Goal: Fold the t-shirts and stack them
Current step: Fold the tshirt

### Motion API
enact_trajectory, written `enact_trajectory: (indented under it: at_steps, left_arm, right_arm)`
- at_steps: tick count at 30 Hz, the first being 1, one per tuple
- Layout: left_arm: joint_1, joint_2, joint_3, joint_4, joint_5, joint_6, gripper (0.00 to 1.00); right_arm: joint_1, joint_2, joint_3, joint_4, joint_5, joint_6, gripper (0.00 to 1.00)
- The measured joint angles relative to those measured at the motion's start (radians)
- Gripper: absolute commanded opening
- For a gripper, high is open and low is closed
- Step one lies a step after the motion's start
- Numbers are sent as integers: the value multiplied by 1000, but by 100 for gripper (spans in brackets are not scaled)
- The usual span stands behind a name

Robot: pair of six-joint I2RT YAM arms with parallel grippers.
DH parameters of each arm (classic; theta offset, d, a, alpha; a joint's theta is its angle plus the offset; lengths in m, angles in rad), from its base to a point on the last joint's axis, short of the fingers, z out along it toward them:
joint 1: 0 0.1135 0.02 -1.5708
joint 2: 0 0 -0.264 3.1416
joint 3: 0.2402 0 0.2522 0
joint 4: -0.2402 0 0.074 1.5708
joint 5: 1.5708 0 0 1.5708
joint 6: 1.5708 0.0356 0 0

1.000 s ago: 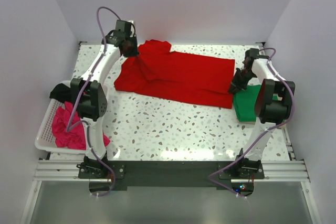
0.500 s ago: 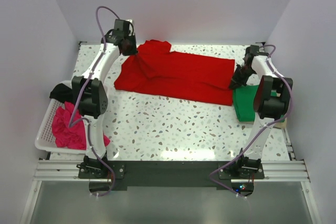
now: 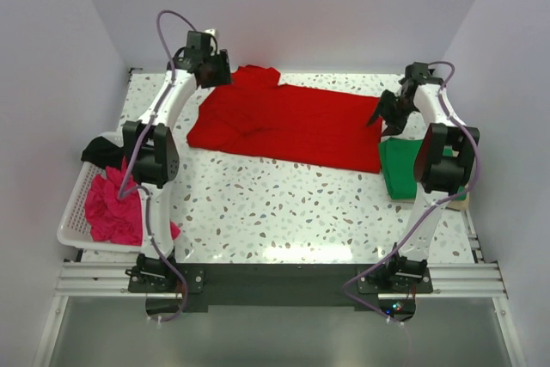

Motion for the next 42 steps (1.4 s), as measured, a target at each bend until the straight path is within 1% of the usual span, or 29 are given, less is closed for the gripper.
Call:
enact_trajectory:
  at_steps: [3, 6, 9, 15, 18, 24, 27, 31, 36, 42]
  left_arm:
    - [20, -23, -64, 43, 16, -18, 58]
    - [51, -89, -231, 78, 19, -28, 58]
    - [81, -158, -397, 84, 14, -28, 58]
    - [92, -248, -573, 88, 11, -35, 58]
    - [89, -279, -638, 95, 11, -43, 58]
    - [92, -287, -739, 121, 12, -69, 58]
    - [93, -285, -766, 146, 17, -79, 58]
    - [93, -270, -766, 183, 19, -80, 58]
    - [97, -257, -765, 185, -13, -73, 58]
    - [99, -257, -764, 187, -51, -22, 58]
  right_arm:
    - [9, -5, 1, 10, -19, -5, 62]
    - [29, -29, -27, 25, -37, -9, 62]
    - [72, -77, -105, 51, -57, -11, 62]
    - [162, -106, -252, 105, -94, -6, 62]
    - [179, -106, -313, 117, -109, -3, 62]
    - [170, -105, -365, 132, -108, -5, 62]
    - [168, -96, -369, 140, -105, -9, 63]
    - [168, -89, -369, 142, -103, -14, 63]
    - [169, -82, -359, 131, -87, -19, 63]
    - [167, -65, -340, 110, -84, -21, 63]
